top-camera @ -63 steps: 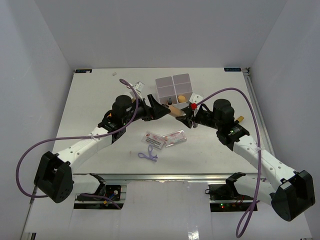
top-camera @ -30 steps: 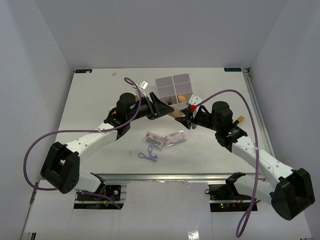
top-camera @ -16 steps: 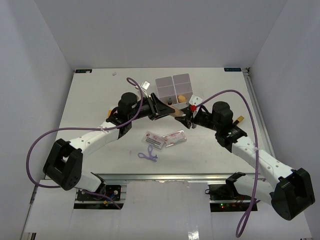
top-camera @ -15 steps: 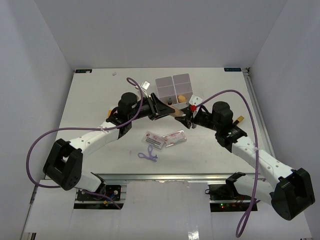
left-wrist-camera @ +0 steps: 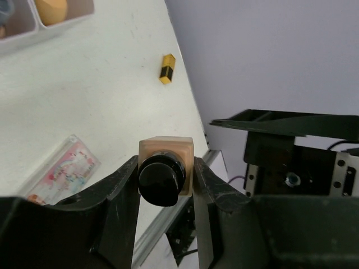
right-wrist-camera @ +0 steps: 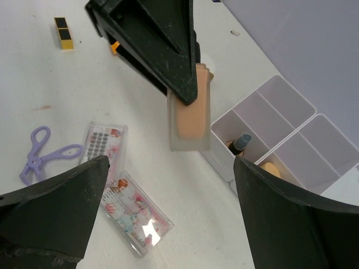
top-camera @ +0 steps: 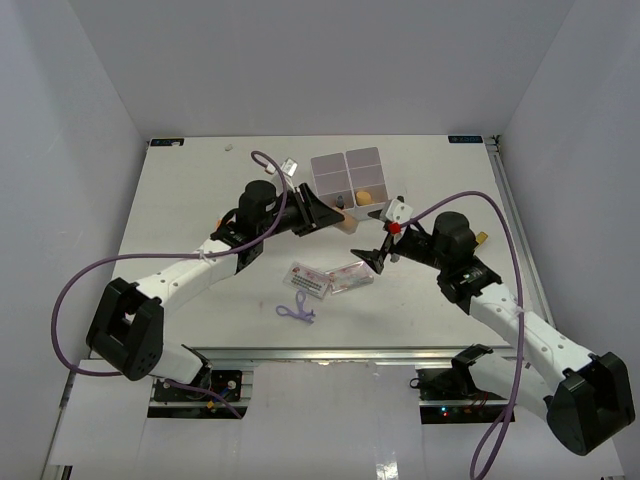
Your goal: Organize the makeup
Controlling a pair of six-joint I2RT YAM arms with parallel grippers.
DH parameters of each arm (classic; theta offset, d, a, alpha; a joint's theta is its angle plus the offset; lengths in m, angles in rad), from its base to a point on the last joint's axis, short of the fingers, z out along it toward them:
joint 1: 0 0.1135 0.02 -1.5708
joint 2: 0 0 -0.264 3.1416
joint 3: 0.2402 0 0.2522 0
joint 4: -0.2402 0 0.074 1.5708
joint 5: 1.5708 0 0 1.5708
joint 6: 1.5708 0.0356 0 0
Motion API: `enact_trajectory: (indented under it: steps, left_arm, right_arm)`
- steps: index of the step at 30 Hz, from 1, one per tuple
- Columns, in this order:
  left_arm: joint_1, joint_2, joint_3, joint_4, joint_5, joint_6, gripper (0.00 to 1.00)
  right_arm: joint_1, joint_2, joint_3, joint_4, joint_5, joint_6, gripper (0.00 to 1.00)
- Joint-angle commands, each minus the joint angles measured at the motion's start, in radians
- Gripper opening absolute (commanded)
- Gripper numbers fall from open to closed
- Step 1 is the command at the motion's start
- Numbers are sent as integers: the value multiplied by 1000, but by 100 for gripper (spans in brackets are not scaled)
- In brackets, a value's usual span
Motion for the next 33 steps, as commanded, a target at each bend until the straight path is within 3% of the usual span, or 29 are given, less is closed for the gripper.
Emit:
enact_trajectory:
  steps: [1, 4, 11, 33]
  left_arm:
    - [15, 18, 142, -100, -220, 190, 0]
    - [15, 85, 240, -152, -322, 257, 0]
    - [12, 268, 398, -241, -516, 350, 0]
    - [-84, 525, 595, -298, -755, 519, 0]
  right_arm:
    - [-121, -67, 7, -81, -173, -124, 96]
    - [-192, -108, 5, -97, -257, -114, 96]
    - [-274, -149, -8, -97, -280, -87, 96]
    - [-337, -151, -29, -65, -303, -48, 96]
